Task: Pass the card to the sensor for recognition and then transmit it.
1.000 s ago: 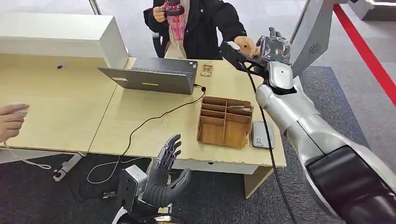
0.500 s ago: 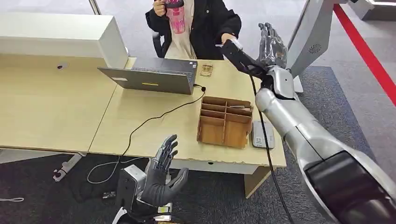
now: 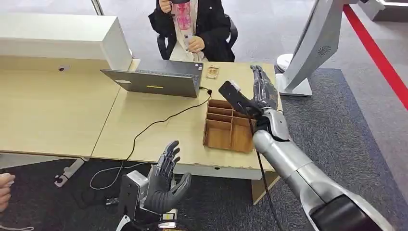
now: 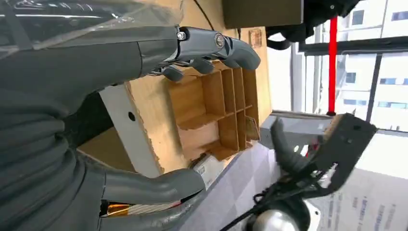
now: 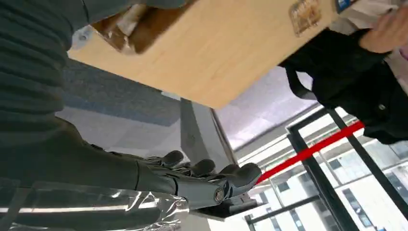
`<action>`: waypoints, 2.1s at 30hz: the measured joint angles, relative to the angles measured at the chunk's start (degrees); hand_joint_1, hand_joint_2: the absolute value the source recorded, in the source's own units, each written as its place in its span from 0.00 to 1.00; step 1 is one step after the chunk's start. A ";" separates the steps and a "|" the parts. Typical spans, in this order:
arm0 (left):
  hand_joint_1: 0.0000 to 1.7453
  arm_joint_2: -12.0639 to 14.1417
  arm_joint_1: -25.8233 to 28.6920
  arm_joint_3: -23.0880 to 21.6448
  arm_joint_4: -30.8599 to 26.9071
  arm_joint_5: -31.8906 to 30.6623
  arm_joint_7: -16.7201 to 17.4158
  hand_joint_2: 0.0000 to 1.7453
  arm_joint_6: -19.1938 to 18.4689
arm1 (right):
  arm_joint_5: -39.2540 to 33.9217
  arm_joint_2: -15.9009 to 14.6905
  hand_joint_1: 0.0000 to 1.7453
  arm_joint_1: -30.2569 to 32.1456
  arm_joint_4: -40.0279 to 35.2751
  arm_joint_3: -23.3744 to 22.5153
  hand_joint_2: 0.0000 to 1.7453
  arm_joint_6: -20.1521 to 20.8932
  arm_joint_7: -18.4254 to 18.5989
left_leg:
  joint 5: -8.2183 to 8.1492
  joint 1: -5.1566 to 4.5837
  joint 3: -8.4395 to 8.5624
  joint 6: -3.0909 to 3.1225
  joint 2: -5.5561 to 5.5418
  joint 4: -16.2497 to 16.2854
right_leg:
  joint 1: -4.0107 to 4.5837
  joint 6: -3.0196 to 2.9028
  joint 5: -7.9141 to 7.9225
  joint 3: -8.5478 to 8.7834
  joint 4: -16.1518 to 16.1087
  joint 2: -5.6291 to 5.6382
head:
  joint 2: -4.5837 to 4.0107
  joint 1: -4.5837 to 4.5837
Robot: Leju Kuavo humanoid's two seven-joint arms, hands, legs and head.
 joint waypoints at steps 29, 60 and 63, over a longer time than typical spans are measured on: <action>0.00 0.00 0.03 0.00 -0.68 -1.66 3.26 1.00 -0.50 | 4.44 -1.48 0.00 4.12 0.37 2.34 1.00 6.27 3.30 | 0.00 0.01 0.00 0.00 -0.01 0.00 | 0.00 0.00 0.00 0.00 0.00 0.00 | 0.02 0.00; 0.00 0.15 0.03 -0.02 -2.43 -2.43 4.57 1.00 3.39 | 8.37 4.07 0.00 -2.56 13.35 6.25 1.00 8.96 3.87 | 0.00 0.01 -0.01 0.00 -0.01 0.00 | 0.01 0.00 0.00 0.00 0.01 -0.01 | 0.00 -0.02; 0.00 0.22 0.03 -0.02 -2.58 -2.29 4.57 1.00 4.35 | 8.41 3.91 0.00 -3.05 13.97 6.43 1.00 8.96 3.91 | 0.00 0.01 -0.01 0.00 0.00 0.00 | 0.00 0.00 0.00 -0.01 0.01 -0.01 | 0.02 0.00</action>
